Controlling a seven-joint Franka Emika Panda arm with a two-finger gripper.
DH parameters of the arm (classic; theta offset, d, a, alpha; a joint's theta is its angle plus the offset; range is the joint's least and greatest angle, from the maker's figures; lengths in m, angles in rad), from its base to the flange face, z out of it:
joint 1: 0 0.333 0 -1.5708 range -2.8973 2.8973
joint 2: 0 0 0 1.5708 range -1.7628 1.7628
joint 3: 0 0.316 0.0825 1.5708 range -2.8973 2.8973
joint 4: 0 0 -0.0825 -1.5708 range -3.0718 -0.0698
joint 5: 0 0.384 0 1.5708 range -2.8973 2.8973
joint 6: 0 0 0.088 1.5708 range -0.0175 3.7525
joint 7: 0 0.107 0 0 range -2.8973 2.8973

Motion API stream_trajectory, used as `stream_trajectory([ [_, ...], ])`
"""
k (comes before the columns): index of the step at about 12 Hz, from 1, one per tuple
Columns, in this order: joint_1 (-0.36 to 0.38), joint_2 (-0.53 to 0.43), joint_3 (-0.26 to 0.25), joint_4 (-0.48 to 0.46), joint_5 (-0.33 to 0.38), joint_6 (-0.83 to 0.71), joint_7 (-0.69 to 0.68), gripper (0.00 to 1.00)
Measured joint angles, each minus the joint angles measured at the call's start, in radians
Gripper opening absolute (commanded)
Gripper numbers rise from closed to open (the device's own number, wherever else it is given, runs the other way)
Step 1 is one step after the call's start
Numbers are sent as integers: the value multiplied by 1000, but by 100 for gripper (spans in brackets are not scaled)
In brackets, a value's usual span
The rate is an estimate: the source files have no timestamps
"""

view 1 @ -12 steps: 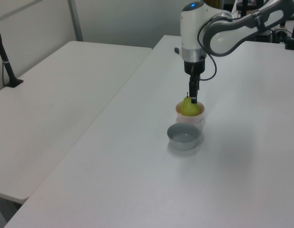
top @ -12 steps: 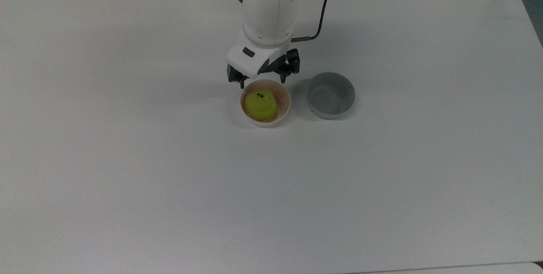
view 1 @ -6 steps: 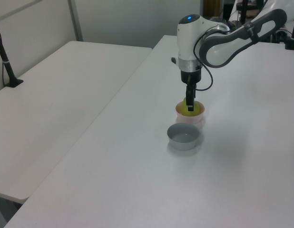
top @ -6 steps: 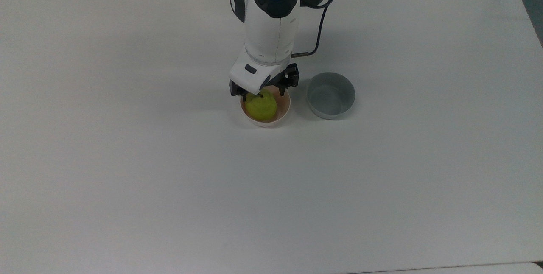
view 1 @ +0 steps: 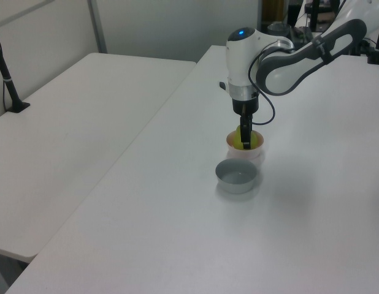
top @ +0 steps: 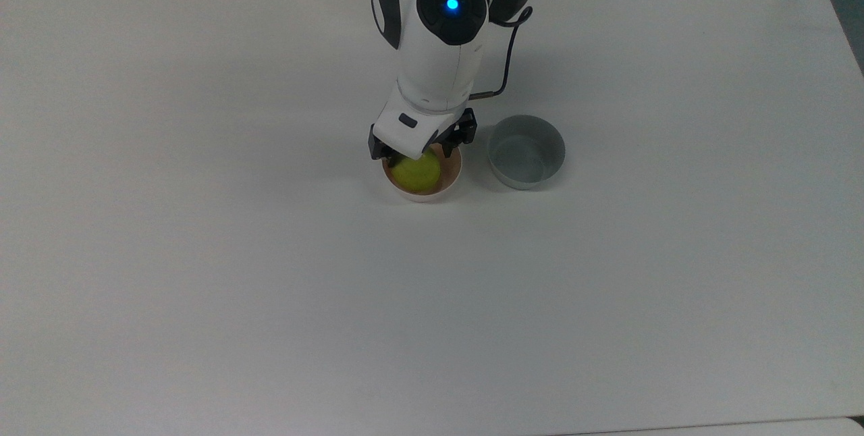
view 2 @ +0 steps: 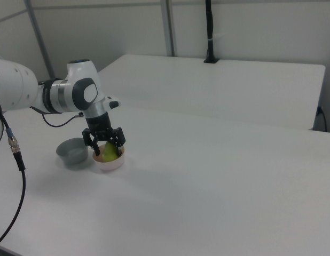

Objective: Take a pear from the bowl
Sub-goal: 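Close the gripper around the pear's body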

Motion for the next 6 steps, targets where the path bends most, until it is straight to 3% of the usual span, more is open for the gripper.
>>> stream_trajectory([
  [4, -1, 10, -1, 0, -5, 20, 0, 89],
  [6, -1, 11, -1, 0, -6, 20, 0, 75],
])
